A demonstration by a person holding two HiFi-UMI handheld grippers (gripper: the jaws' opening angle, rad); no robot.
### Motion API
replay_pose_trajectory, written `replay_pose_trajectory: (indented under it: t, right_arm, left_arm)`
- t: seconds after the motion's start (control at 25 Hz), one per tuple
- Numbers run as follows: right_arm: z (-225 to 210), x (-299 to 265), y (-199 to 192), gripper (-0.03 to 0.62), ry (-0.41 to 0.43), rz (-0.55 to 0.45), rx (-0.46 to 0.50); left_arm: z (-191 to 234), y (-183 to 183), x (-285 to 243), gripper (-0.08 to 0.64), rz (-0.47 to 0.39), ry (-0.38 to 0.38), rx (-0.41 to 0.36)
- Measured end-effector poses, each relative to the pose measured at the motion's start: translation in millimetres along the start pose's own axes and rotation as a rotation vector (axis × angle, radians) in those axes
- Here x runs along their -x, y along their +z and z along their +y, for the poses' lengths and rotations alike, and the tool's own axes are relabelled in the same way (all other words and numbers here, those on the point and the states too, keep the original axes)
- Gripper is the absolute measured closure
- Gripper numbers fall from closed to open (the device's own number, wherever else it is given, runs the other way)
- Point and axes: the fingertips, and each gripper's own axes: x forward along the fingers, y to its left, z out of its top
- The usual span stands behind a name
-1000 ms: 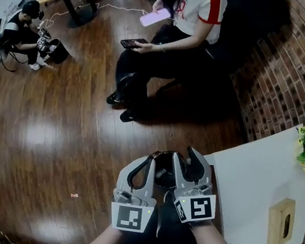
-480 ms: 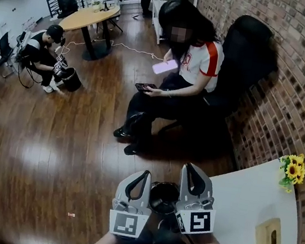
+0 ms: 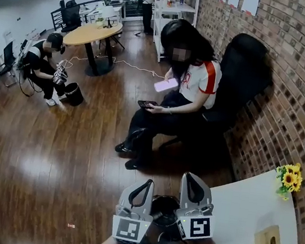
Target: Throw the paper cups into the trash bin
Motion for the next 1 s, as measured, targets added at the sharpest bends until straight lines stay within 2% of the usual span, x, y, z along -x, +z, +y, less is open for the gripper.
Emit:
replay_pose_trajectory:
  t: [0.2, 0.6, 1.0]
  right_arm:
    - [9.0, -0.4, 4.3, 0.584, 0.034, 0.004, 0.022]
    - [10.7, 0.5, -7.4, 0.584, 0.042, 0.033, 0.019]
    - [4.8, -0.8, -12.1, 0.584, 0.011, 0.042, 0.016]
  left_arm:
    - [2.6, 1.0, 2.8, 0.555, -0.006, -0.001, 0.013]
    - [7.3, 1.9, 2.5, 0.555, -0.002, -0.006, -0.007]
    - [12.7, -4.2, 2.4, 0.555, 0.004, -0.003, 0.001]
